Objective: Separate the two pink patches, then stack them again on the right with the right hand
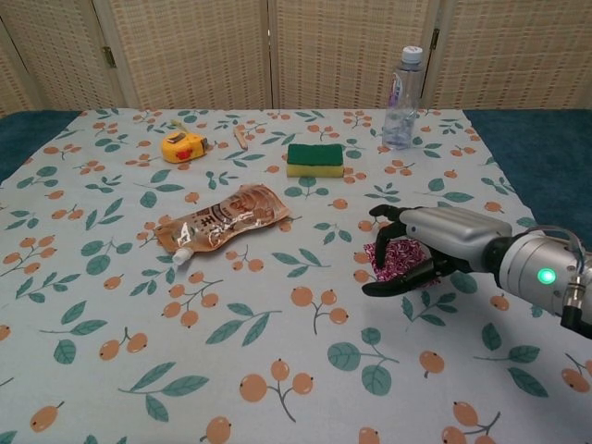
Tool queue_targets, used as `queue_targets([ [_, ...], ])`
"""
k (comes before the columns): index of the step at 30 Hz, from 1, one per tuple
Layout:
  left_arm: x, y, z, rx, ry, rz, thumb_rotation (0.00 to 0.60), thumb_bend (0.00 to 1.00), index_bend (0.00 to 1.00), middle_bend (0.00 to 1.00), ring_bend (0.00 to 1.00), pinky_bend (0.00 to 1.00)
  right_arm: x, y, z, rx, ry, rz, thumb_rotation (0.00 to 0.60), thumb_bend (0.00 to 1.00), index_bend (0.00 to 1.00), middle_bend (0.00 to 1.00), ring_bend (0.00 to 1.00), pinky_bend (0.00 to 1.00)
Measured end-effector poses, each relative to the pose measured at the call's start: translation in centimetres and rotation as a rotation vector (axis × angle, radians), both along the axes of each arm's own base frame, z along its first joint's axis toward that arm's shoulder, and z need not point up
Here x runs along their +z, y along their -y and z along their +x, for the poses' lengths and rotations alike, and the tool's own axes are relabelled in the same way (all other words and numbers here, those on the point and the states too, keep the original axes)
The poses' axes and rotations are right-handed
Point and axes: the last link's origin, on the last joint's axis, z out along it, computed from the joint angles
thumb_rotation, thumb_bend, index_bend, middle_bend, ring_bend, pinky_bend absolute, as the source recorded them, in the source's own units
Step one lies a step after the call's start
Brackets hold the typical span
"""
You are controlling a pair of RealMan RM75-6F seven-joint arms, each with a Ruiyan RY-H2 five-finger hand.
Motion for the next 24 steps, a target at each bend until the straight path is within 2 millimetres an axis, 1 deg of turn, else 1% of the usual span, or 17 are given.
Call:
queue_targets([
  [13,-0.3,0.0,0.1,-0.005,0.000,-0.007,0.600,0.22,0.14,0.04,0.09,0.00,1.8,0.3,-2.6,-0.058,-0.031,-0.051,0.219,0.04,0.39,0.03,0.00,0.00],
  [19,-0.3,0.0,0.1,-0.004,0.001,-0.007,0.600,0.22,0.14,0.04,0.09,0.00,3.1,0.2,-4.2,-0.087,-0.054,-0.077,0.218,0.04,0.39,0.03,0.00,0.00],
  [24,-0.4,0.0,0.2,-0.006,0.002,-0.007,0.600,0.22,0.14,0.04,0.09,0.00,4.6,-0.3,-5.5,-0.117,-0.044,-0.106,0.219,0.04,0.39,0.03,0.00,0.00],
])
